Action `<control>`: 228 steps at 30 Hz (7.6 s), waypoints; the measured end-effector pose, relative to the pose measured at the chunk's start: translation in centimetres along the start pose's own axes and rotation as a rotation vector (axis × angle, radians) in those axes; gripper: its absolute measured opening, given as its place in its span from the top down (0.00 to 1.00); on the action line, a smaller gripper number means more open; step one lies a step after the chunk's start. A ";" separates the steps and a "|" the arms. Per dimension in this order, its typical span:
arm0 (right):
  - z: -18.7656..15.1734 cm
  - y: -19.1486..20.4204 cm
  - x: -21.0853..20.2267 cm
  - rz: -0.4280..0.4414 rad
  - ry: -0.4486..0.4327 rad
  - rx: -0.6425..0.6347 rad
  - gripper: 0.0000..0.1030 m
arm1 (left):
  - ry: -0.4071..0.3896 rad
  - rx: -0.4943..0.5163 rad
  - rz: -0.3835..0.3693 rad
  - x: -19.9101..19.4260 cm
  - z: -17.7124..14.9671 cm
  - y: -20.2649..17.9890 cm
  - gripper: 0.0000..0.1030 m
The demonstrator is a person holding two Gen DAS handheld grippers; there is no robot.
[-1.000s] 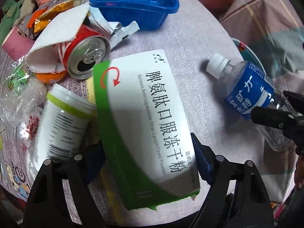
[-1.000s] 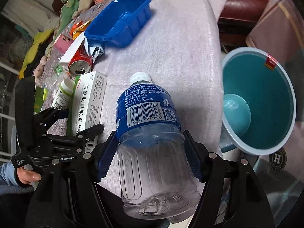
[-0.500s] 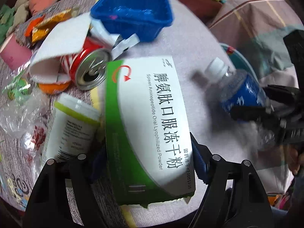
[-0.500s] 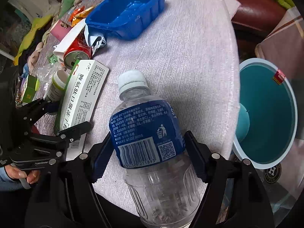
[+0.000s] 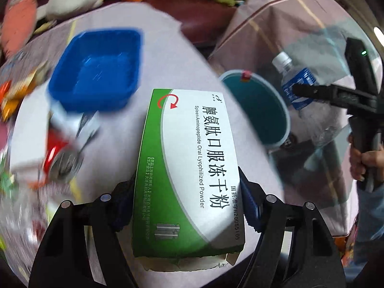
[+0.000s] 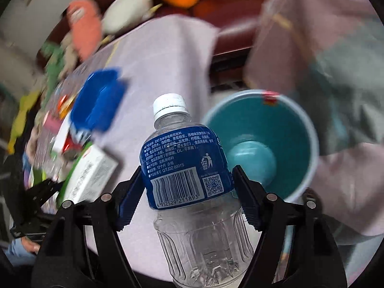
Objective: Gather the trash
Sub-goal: 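Carry the medicine box and water bottle over the teal trash bin with both tools, then open the left tool over the bin while the right tool releases the bottle, then return to the table and grasp the white supplement jar with the left tool, then grasp the blue plastic tray with the right tool while the left tool holds the jar, then drop the jar and blue tray into the teal bin from both tools, then move back to the table and grasp the clear plastic bag with the left tool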
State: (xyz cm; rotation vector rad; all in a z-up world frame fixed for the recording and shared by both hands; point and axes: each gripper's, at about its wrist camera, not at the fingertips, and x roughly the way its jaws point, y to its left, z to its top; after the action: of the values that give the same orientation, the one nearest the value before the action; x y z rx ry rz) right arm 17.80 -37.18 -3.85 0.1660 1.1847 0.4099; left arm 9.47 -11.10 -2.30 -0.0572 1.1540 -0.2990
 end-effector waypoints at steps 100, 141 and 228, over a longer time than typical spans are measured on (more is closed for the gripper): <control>-3.3 17.2 3.6 -0.142 0.130 -0.098 0.18 | 0.087 0.057 0.076 -1.5 -7.6 12.2 0.20; 10.6 19.2 16.0 -0.059 0.188 -0.106 0.90 | -0.136 -0.169 0.005 -5.5 3.7 18.5 0.50; 2.3 -7.1 0.4 -0.302 -0.023 0.145 0.24 | 0.046 0.122 -0.078 5.9 7.8 -4.1 0.14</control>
State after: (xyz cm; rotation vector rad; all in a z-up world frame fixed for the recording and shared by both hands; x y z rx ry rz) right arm 21.63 -43.26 -5.77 0.1143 1.1954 0.0567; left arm 17.91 -17.47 -3.51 0.0117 1.1783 -0.4411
